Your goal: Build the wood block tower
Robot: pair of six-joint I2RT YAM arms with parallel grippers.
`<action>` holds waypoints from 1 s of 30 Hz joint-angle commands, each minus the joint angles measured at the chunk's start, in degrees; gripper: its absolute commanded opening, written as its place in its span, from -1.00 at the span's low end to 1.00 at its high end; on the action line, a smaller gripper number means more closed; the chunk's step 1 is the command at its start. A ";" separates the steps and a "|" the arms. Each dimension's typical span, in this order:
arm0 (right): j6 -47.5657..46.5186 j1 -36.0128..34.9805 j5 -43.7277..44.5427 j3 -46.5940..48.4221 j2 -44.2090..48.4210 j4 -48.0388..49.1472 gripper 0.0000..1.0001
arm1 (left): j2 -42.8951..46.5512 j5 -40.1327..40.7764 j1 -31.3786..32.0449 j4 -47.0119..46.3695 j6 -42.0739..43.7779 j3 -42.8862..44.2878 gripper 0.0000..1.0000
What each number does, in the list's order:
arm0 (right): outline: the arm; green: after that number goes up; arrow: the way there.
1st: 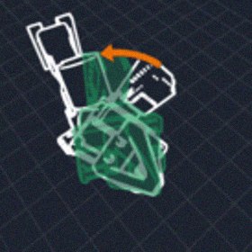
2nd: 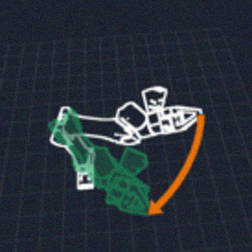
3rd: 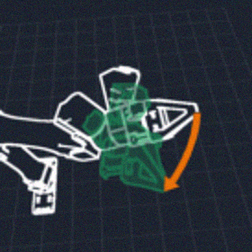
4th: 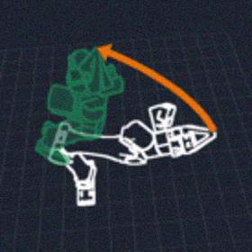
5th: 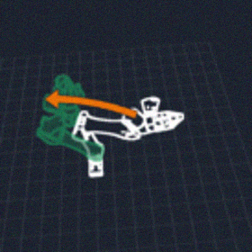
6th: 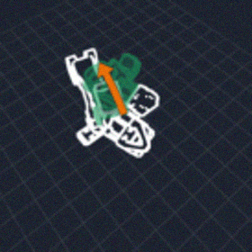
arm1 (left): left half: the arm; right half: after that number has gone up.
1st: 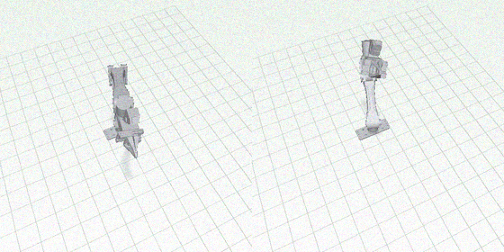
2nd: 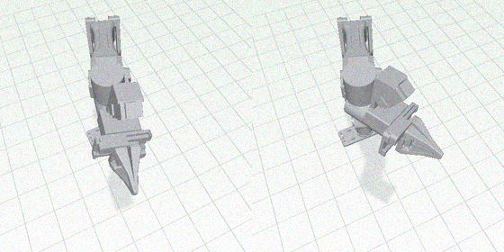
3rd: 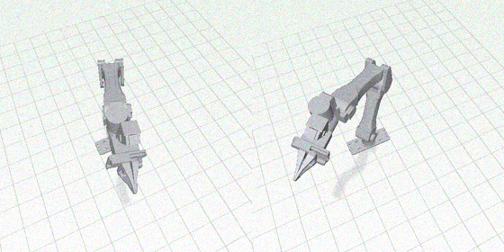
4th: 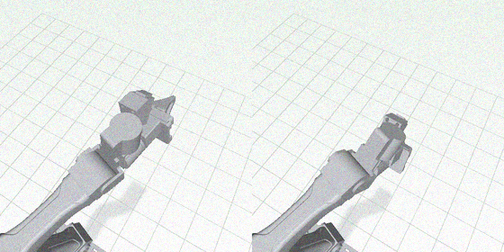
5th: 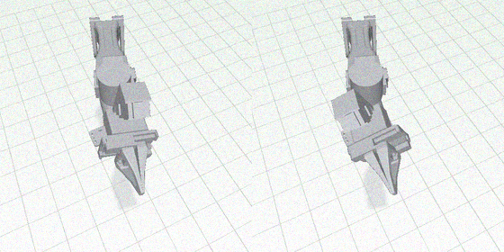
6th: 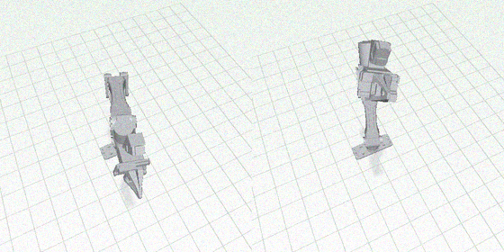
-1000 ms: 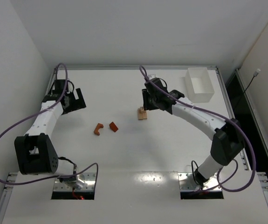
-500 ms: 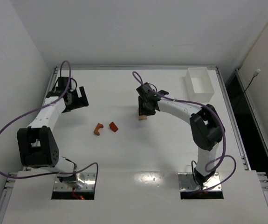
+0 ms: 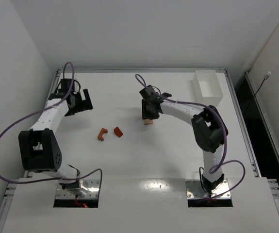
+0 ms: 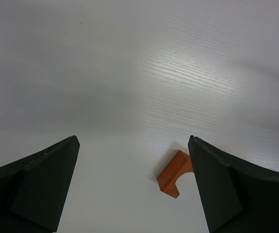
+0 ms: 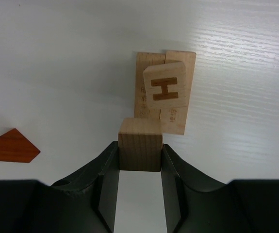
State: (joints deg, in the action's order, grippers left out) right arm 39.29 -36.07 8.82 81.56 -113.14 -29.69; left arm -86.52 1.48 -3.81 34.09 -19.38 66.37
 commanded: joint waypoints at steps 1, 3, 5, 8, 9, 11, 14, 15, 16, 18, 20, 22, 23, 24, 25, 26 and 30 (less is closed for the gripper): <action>0.79 0.30 0.50 2.64 -1.20 1.39 -1.00 | -0.84 -1.12 0.12 -0.17 0.22 3.15 0.89; 0.26 0.30 0.50 3.16 -1.73 1.39 -1.00 | -1.37 -1.12 0.12 -0.16 0.22 3.15 0.89; -0.26 0.83 0.50 3.17 -2.43 1.39 -1.00 | -1.89 -1.12 0.12 -0.16 0.22 3.68 0.89; -0.79 1.44 1.02 3.69 -3.48 1.39 -1.00 | -1.90 -1.12 -0.40 -0.16 0.74 3.68 0.89; -0.79 1.45 1.63 4.22 -3.49 0.87 -1.00 | -2.42 -1.12 -0.40 -0.16 0.74 3.68 0.89; -0.79 1.45 1.64 4.22 -3.49 0.86 -1.00 | -2.42 -1.65 -0.40 -0.16 0.74 3.68 0.89; -1.32 1.97 1.64 4.22 -4.02 0.86 -1.00 | -2.42 -2.18 -0.40 -0.16 0.74 3.68 0.89; -1.32 1.97 1.64 4.22 -4.02 0.86 -0.87 | -2.95 -2.18 -0.40 -0.16 0.74 3.68 0.89; -1.32 1.97 1.64 4.22 -4.02 0.86 -0.76 | -2.95 -2.18 -0.40 -0.16 0.74 3.68 0.89; -1.32 1.97 1.64 4.22 -4.02 0.86 -0.47 | -2.95 -2.18 -0.40 -0.16 0.74 4.20 0.89; -1.32 1.97 1.64 4.22 -4.54 0.86 -0.29 | -2.95 -2.18 -0.40 -0.16 0.74 4.21 0.89; -1.32 1.97 1.64 4.22 -4.54 0.86 -0.07 | -2.95 -2.18 -0.40 0.36 0.74 4.21 0.89; -1.32 1.97 1.64 4.22 -4.54 0.86 0.00 | -2.95 -2.18 -0.40 0.37 0.74 4.21 0.89; -1.32 1.97 1.64 4.22 -4.54 1.39 0.09 | -2.95 -2.18 -0.40 0.37 0.74 4.21 0.89; -1.32 1.97 1.64 4.22 -4.54 1.39 0.13 | -2.95 -2.18 -0.40 0.37 0.74 4.21 0.89; -1.93 1.97 0.94 4.22 -4.54 2.00 0.16 | -2.95 -2.18 -0.40 0.37 0.74 4.21 0.89; -6.84 1.97 -6.33 3.00 -0.70 5.43 0.19 | -2.34 -2.18 -0.40 0.37 2.76 3.42 0.89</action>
State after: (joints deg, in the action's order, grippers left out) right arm 35.90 -34.26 7.68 83.40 -117.27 -28.32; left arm -89.82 -0.10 -3.84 34.61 -18.24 68.42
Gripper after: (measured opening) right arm 0.590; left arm 0.941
